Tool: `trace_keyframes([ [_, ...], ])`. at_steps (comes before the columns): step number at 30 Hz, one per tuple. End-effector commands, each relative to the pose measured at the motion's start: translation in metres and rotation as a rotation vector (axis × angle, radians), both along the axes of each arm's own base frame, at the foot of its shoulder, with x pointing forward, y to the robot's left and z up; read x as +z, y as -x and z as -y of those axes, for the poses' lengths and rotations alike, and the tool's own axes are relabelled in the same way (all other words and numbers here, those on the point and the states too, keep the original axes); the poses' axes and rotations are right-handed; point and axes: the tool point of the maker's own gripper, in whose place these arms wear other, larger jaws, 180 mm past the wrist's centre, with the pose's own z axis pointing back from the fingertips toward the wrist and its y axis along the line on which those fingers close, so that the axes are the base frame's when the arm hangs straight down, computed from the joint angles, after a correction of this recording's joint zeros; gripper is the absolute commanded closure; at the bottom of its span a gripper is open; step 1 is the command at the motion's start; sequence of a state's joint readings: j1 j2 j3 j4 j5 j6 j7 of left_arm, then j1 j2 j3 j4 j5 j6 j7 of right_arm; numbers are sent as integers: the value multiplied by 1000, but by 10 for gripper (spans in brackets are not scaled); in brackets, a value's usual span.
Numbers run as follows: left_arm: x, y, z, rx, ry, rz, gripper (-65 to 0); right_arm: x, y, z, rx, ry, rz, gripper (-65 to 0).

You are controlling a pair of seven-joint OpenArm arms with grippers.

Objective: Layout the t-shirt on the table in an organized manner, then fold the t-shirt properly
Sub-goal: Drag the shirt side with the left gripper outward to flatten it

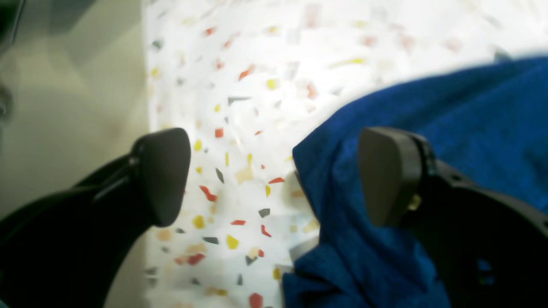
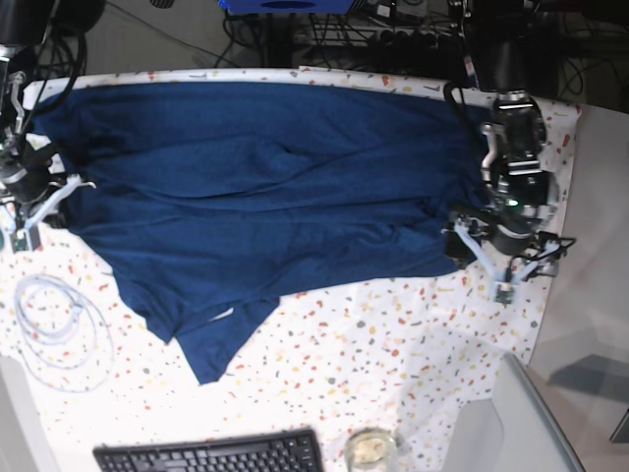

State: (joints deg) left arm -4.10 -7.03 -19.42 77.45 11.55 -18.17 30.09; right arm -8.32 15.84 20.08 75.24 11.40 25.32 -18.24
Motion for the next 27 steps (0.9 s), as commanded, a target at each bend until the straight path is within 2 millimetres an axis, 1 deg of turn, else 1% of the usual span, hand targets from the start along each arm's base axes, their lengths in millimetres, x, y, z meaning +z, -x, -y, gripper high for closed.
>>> trace_keyframes([
  [1,12,-10,-9,2,14,39,-583,13,-10,6,3,11,45,0],
  [5,-8,-3,-17,29,156,-14,-569,6,-7,7,-4,4,28,0],
  [11,-17,-6,-23,108,360,-1,-569,2,-5,8,-10,-1,16,0],
  [18,-27,-16,-21,140,421,-20,-569,2,-5,8,-9,-1,19,0],
  [19,-30,-17,-18,139,427,-32,-569,3,-5,8,-9,-1,20,0],
  [23,-47,-19,4,88,432,-101,-569,4,-7,8,-9,-1,25,0],
  [25,-50,-18,14,67,434,-116,-564,7,-11,8,-8,0,37,0],
  [26,-52,-18,19,65,443,-120,-541,11,-17,8,-8,0,50,0],
  [27,-53,-18,20,64,445,-120,-505,13,-21,8,-9,1,57,0],
])
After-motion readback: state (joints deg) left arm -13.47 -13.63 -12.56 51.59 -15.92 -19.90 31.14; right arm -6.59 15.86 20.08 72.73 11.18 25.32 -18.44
